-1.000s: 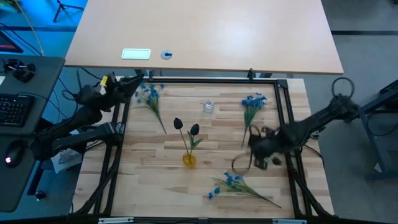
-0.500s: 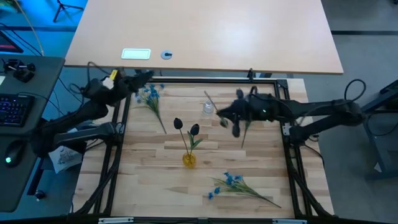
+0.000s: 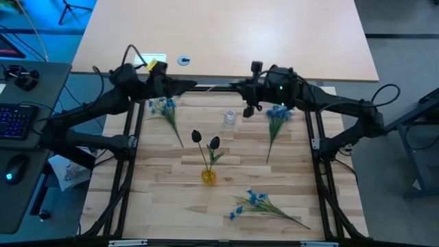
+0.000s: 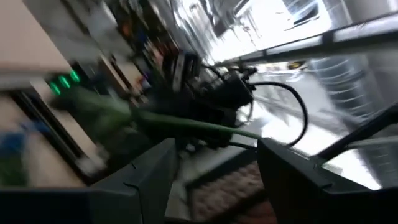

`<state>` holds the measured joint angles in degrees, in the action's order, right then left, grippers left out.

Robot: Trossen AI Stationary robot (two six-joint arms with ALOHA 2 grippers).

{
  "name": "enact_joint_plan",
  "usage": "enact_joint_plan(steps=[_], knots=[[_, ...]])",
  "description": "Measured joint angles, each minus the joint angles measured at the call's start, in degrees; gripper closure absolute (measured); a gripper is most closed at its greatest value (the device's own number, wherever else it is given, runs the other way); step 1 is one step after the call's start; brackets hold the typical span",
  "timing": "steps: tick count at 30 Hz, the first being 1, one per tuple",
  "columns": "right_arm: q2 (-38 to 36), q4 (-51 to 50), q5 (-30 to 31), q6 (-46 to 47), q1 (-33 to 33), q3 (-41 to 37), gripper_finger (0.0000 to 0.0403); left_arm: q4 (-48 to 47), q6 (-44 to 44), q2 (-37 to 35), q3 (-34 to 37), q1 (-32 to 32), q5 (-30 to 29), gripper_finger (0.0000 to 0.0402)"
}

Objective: Sort flowers into vase by color
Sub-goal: Put the black flower into the yellow vase

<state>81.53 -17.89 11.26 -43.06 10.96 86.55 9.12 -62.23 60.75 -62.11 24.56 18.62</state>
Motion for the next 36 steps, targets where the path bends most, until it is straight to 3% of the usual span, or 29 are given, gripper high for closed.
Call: enact_joint_plan(steps=[8,19,25,36], knots=[[3.26,-1.15,3.49,-15.14,-1.92,5.29,0.0402,2.16,-16.84,4.94,-1.77,-2.54,6.58,0.0188],[5.34,-0.44,11.63,-34.01,-8.59,5.35,0.0402,3.67,-22.41,10.03,-1.73,-7.01,5.20,0.0188],[5.91,2.28,14.20,-37.63,-8.76,5.35,0.0402,8.80,-24.74,13.50,-1.70,-8.68,5.52,0.0188],[5.93,2.32,12.66,-39.77,-8.80,5.35,0.0402,10.93,-23.33,14.73,-1.70,-7.96,3.81,0.0189]])
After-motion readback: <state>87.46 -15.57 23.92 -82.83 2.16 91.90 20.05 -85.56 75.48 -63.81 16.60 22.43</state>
